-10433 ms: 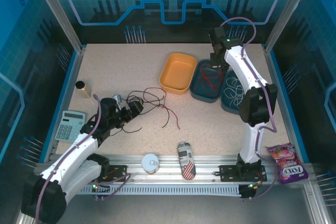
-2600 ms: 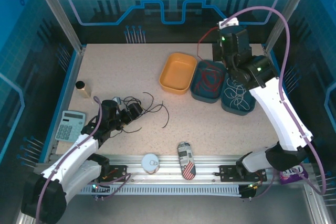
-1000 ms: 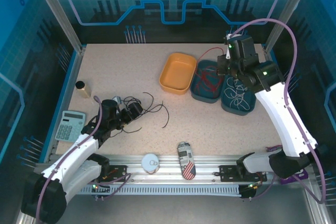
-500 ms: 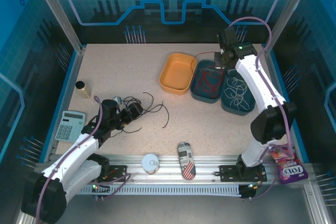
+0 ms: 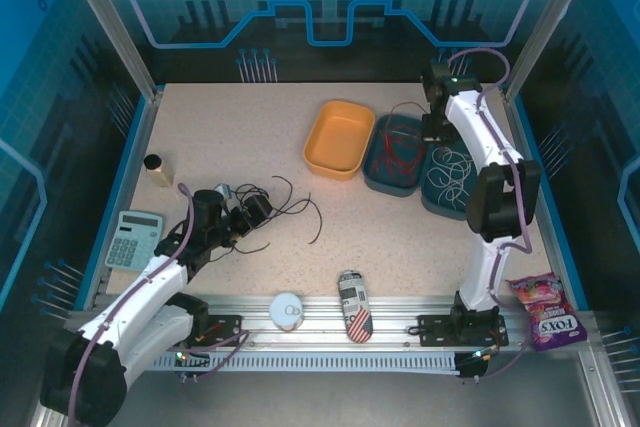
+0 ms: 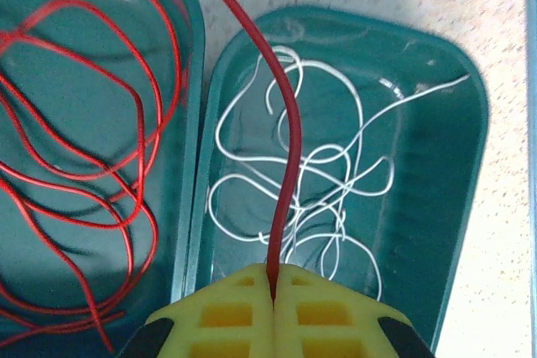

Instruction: Untangle the cables

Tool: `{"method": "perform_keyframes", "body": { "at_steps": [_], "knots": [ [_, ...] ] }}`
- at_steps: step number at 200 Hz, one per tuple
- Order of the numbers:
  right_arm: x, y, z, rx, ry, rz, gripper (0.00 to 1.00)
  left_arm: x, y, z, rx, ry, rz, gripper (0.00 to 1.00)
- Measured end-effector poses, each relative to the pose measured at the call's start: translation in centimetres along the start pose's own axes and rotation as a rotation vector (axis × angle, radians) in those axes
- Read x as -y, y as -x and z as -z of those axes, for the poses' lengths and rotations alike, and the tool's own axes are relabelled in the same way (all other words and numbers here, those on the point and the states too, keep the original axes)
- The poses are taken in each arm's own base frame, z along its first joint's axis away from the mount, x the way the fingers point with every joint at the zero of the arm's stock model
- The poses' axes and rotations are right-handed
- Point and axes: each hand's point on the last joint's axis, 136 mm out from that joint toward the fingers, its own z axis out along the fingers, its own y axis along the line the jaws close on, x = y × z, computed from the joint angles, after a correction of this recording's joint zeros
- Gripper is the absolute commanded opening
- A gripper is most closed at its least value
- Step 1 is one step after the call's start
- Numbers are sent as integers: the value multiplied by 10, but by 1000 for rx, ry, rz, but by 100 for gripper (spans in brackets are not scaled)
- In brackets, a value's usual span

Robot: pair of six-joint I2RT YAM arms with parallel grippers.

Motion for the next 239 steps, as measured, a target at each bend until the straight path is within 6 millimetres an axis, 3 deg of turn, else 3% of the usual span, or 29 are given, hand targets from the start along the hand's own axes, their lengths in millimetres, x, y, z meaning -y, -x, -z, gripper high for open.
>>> {"method": "perform_keyframes", "body": {
  "at_steps": [51,139,194,239],
  "knots": [
    [-31,-24,-13,-117,48,94,0,-5,-3,-5,-16,23,6,99],
    [-91,-29,-26,-190,132,207,0,-5,-2,-4,-14,19,5,99],
    [-100,-32,-45,-227,127,218,2,-3,-1,-3,-9,12,3,99],
    [-105,-32,-55,-235,122,208,19,-3,-1,-3,-8,12,3,99]
  ]
}}
